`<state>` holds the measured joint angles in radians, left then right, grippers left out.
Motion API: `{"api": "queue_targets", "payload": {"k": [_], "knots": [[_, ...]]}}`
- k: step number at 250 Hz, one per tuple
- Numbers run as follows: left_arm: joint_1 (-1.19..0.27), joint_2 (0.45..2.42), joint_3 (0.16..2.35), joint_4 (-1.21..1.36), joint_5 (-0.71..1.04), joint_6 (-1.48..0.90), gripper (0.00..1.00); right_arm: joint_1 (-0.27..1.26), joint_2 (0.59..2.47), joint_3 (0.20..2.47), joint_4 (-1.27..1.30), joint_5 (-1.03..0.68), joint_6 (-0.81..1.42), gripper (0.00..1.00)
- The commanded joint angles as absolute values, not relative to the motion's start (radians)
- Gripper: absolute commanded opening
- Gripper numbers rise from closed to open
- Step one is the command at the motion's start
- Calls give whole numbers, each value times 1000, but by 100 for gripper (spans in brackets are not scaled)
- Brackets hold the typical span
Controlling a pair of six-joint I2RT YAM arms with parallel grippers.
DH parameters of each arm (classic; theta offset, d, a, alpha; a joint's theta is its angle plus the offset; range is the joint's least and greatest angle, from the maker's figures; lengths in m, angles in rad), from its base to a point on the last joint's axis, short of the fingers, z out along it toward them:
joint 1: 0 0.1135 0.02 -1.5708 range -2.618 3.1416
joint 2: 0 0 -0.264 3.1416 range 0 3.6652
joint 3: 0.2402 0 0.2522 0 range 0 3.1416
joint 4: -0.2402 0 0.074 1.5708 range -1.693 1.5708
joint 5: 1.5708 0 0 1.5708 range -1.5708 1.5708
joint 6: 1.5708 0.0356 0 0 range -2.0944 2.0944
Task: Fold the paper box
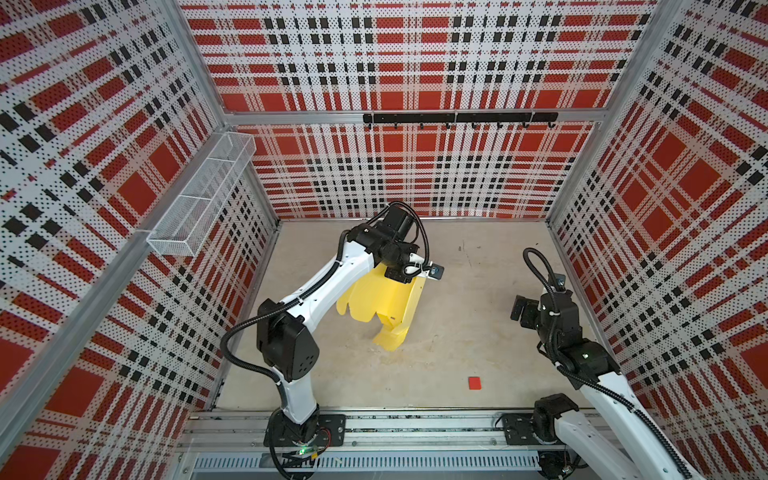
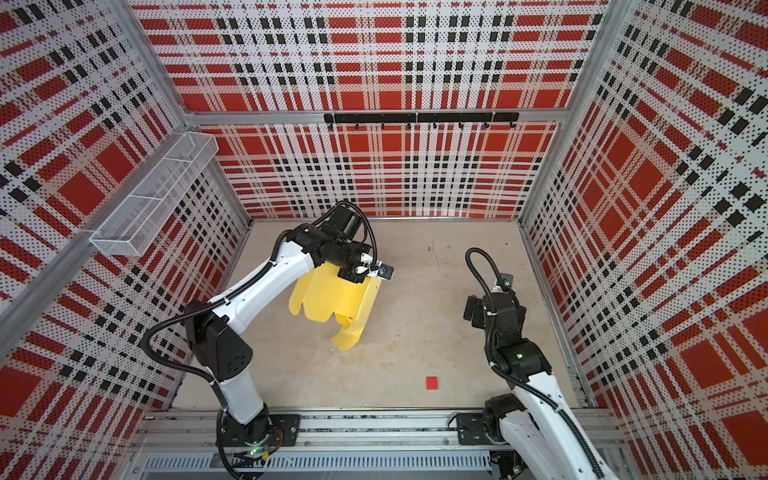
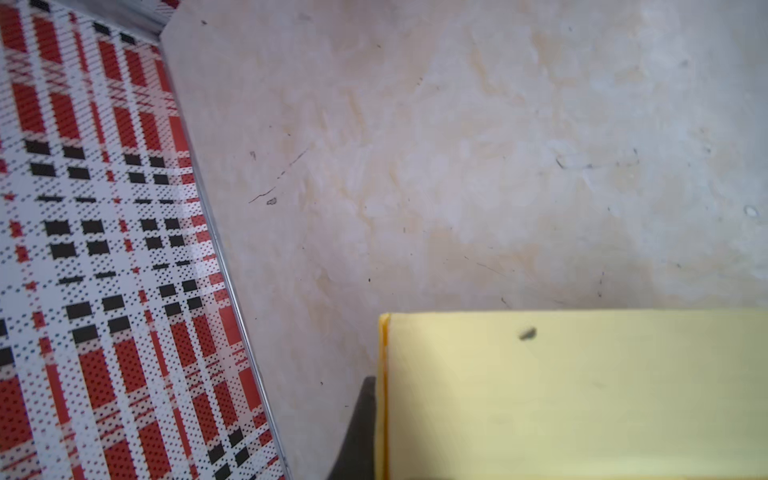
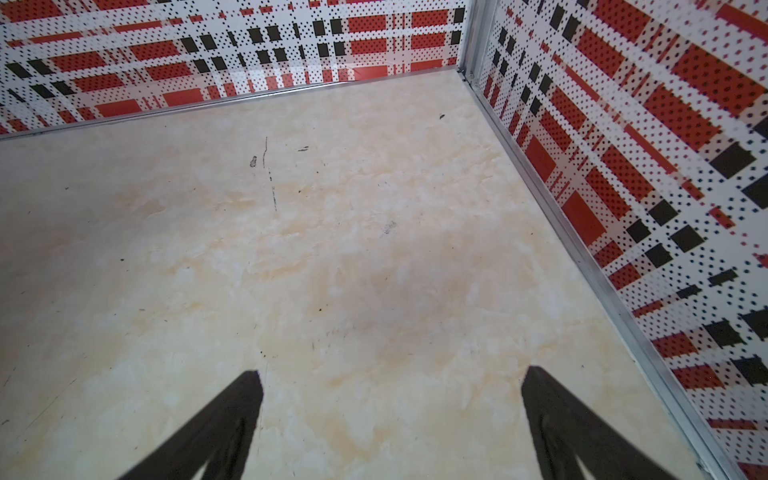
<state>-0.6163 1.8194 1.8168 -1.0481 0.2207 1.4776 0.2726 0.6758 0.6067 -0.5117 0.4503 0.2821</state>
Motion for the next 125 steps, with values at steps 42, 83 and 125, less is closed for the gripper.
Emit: {"api": "queue_targets", "payload": {"k": [42, 83, 125], "knots": [[-660, 1854, 1727, -1124, 75, 1953, 0, 268, 617, 572, -520, 515, 296, 100], [-702, 1914, 1716, -1117, -9, 2055, 0, 267, 624, 571, -522, 527, 298, 100], [-749, 1962, 1652, -1040, -98, 2117, 0, 268, 629, 570, -530, 531, 303, 100]]}}
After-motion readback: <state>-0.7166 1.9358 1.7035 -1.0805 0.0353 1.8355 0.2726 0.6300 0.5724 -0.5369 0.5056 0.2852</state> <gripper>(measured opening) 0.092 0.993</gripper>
